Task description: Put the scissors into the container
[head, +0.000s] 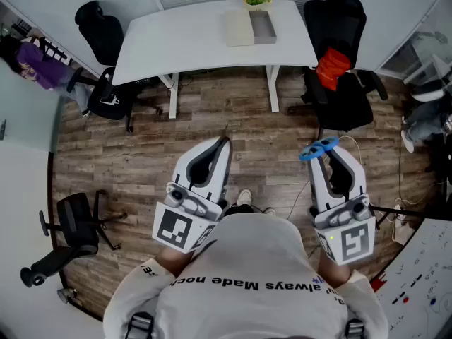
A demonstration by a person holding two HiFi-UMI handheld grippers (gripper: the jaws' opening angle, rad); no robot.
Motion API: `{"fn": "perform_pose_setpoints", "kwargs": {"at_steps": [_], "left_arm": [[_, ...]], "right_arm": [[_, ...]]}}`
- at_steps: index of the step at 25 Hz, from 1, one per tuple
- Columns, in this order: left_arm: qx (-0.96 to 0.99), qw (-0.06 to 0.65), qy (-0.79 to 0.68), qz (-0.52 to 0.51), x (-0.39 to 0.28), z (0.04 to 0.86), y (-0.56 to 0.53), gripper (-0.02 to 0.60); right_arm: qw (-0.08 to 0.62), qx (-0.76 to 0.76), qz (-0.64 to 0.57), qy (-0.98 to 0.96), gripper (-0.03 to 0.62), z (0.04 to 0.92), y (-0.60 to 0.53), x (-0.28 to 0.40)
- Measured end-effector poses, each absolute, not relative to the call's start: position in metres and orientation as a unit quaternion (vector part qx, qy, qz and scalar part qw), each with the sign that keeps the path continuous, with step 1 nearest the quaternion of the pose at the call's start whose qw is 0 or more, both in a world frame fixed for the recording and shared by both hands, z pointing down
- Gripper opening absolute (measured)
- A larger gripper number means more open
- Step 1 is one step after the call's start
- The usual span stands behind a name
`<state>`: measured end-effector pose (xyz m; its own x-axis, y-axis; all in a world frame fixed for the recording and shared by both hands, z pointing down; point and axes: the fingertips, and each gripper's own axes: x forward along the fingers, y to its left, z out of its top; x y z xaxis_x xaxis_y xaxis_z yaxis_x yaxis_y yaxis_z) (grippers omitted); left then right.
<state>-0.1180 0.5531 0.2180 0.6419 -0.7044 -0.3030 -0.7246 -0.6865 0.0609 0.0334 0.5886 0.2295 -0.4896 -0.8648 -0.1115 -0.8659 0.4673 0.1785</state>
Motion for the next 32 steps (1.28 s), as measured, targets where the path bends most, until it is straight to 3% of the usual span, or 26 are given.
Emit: {"fn": "perform_pose_setpoints", "kwargs": {"at_steps": [32], "left_arm": [[-0.911, 0.017, 0.381, 0.154, -0.101, 0.23, 0.483, 0.02]], "right_arm": [[0.003, -0.527, 0.09, 0.845, 0.087, 0.243, 0.523, 0.05]]}}
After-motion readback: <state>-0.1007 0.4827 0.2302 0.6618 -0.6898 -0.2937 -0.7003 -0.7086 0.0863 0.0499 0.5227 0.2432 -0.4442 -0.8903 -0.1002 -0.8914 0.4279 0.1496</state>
